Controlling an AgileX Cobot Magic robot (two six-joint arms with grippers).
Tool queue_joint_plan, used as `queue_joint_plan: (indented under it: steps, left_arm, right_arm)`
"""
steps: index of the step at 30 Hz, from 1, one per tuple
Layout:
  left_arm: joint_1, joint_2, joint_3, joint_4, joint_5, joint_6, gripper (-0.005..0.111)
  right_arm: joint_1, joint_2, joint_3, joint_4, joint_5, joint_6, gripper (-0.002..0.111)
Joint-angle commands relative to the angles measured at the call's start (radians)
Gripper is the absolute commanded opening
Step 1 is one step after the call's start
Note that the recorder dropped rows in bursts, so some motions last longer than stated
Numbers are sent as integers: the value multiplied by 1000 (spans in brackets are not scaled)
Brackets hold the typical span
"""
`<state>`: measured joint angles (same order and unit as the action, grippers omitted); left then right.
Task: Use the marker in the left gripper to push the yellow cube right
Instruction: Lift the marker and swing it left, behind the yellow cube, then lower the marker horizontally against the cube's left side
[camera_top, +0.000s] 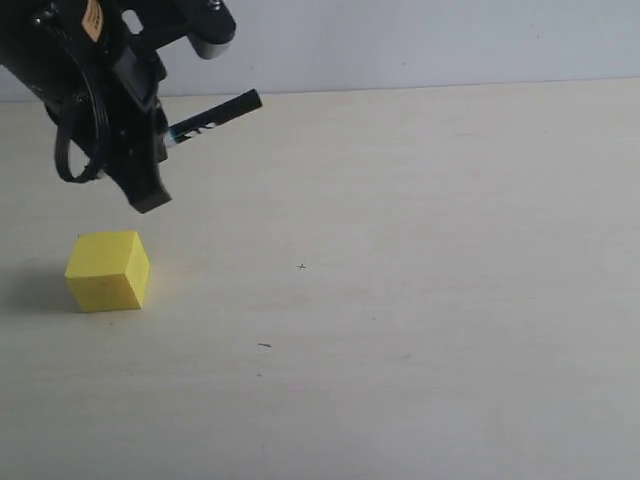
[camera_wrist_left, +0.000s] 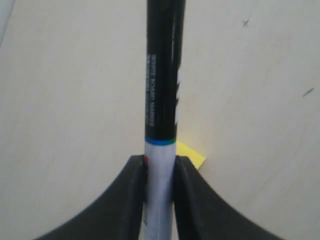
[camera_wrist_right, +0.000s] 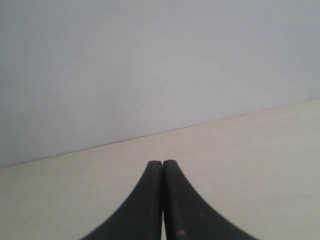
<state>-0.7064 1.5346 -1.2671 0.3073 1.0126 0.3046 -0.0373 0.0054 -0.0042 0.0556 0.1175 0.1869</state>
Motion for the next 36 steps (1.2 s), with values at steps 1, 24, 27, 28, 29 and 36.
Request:
queue_joint_plan:
  steps: [1, 24, 27, 28, 29, 36]
  left_arm:
    - [145, -21, -11, -107, 140, 214, 0]
    - [775, 228, 2, -257, 117, 1038, 0]
    - [775, 285, 8, -257, 97, 1107, 0]
    - [775, 299, 14, -257, 73, 1122, 0]
    - [775, 309, 23, -257, 47, 1136, 0]
    - [776, 349, 72, -220, -40, 1145, 0]
  right_arm:
    - [-6, -5, 4, -5, -8, -2, 0]
    - [-6, -5, 4, -5, -8, -2, 0]
    - [-6, -5, 4, -5, -8, -2, 0]
    - [-6, -5, 4, -5, -8, -2, 0]
    - [-6, -5, 4, -5, -8, -2, 0]
    - [-6, -5, 4, -5, -8, -2, 0]
